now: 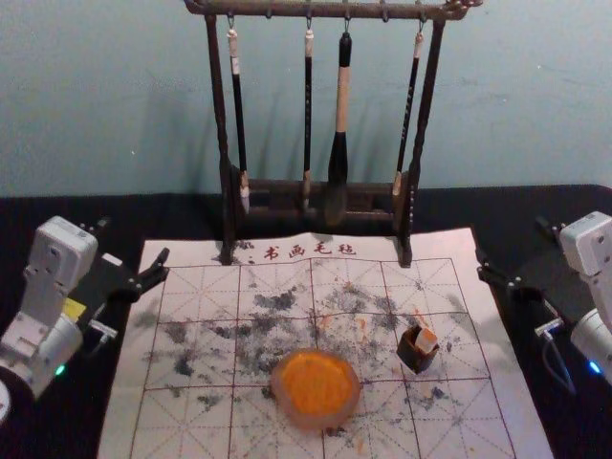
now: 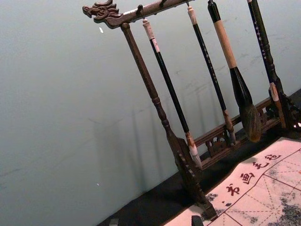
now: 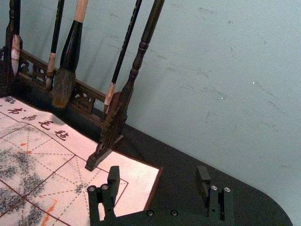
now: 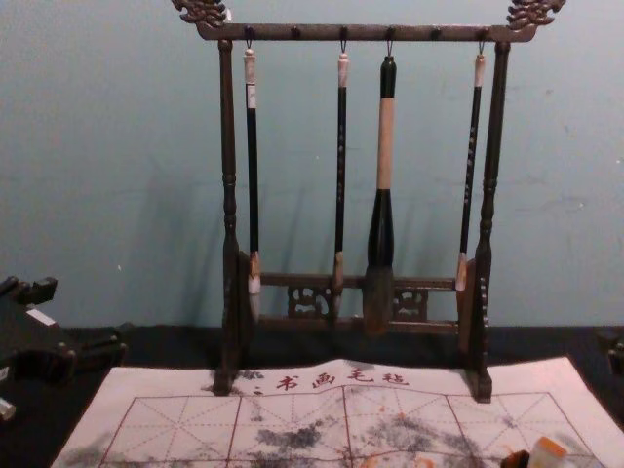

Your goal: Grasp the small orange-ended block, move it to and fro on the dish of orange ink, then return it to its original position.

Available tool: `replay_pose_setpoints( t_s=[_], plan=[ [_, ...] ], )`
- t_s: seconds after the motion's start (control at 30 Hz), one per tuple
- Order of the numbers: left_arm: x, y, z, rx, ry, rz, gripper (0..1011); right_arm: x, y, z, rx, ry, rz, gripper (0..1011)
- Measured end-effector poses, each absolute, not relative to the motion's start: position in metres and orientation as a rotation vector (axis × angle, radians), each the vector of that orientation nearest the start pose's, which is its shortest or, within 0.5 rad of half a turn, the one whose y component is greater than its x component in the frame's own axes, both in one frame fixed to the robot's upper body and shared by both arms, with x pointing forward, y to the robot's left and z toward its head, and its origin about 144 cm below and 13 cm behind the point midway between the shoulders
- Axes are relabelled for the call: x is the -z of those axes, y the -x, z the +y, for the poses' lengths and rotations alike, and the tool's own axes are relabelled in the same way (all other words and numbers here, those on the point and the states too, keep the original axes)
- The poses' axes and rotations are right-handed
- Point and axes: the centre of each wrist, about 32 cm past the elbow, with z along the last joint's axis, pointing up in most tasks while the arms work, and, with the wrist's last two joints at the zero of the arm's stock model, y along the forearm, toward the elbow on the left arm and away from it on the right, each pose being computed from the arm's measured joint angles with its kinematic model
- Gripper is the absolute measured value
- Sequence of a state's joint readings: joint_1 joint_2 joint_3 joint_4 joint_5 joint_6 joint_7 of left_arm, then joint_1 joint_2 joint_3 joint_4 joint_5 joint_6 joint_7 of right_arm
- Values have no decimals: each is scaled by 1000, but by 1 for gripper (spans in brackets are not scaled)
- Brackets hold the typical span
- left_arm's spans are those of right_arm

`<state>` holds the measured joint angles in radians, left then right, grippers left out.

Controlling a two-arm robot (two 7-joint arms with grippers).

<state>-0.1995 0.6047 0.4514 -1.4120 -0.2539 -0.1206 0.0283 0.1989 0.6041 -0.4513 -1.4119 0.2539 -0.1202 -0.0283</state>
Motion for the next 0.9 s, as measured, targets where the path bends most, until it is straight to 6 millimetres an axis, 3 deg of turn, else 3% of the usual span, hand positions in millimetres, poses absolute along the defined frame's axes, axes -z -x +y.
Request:
replay_pose_setpoints(
  t_s=[0.9],
  plan=[
    [-1140,-489,310,-1248,-304,-285,1001,-1140,-489,-310,1248,304,-285,1000]
  ],
)
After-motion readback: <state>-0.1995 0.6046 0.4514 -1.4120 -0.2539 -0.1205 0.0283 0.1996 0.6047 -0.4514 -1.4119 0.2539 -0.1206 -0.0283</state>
